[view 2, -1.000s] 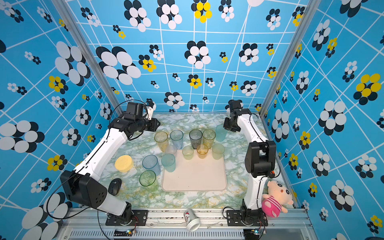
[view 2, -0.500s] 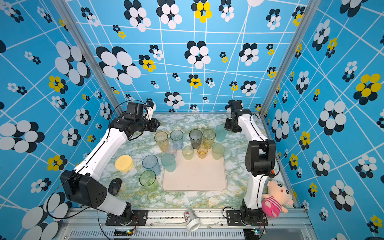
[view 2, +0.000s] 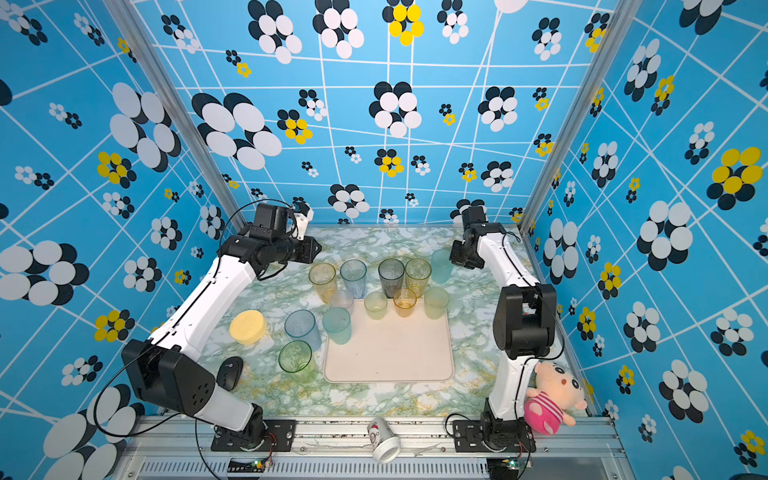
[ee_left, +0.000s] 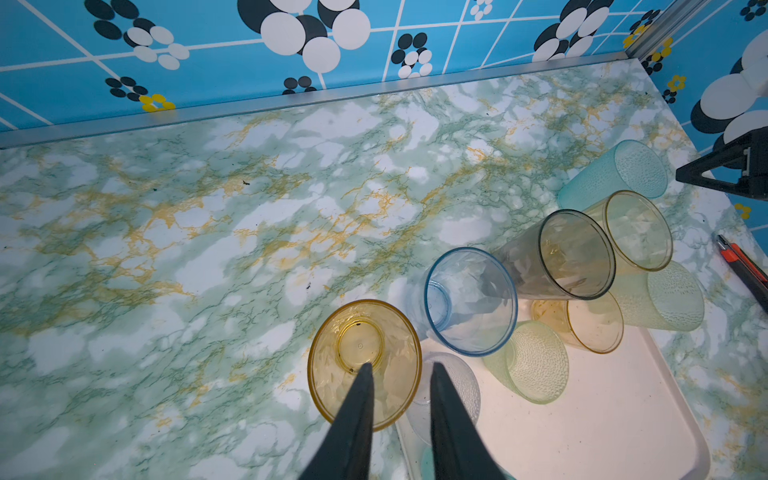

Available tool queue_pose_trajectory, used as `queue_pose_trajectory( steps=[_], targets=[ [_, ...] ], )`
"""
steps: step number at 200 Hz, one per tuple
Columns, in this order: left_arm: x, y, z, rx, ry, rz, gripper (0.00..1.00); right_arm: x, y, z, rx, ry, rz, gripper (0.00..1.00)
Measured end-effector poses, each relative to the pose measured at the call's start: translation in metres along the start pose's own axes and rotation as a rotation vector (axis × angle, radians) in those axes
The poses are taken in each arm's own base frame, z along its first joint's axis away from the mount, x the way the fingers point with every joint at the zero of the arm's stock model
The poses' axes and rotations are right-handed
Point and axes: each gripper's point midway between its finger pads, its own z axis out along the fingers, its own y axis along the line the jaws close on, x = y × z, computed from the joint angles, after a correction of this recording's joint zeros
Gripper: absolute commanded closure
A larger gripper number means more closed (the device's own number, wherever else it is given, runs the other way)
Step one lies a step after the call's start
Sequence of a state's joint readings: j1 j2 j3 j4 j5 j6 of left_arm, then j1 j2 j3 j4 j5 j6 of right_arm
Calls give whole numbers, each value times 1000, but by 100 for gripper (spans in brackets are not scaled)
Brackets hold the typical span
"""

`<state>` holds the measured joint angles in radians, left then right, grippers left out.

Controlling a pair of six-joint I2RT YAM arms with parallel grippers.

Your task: Place the glasses into the tray

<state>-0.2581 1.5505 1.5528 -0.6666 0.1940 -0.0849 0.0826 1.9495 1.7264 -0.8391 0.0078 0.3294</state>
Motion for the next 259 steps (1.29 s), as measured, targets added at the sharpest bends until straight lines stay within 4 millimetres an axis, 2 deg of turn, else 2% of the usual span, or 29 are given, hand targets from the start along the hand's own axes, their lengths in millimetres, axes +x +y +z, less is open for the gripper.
queue_pose_trajectory(
  steps=[202, 259],
  targets=[
    [3, 1, 5, -1, 15, -2, 74, 0, 15, -2, -77, -1, -6, 79],
    [3, 1, 5, -1, 16, 1, 74, -6, 19, 8, -72, 9, -10, 80]
  ],
)
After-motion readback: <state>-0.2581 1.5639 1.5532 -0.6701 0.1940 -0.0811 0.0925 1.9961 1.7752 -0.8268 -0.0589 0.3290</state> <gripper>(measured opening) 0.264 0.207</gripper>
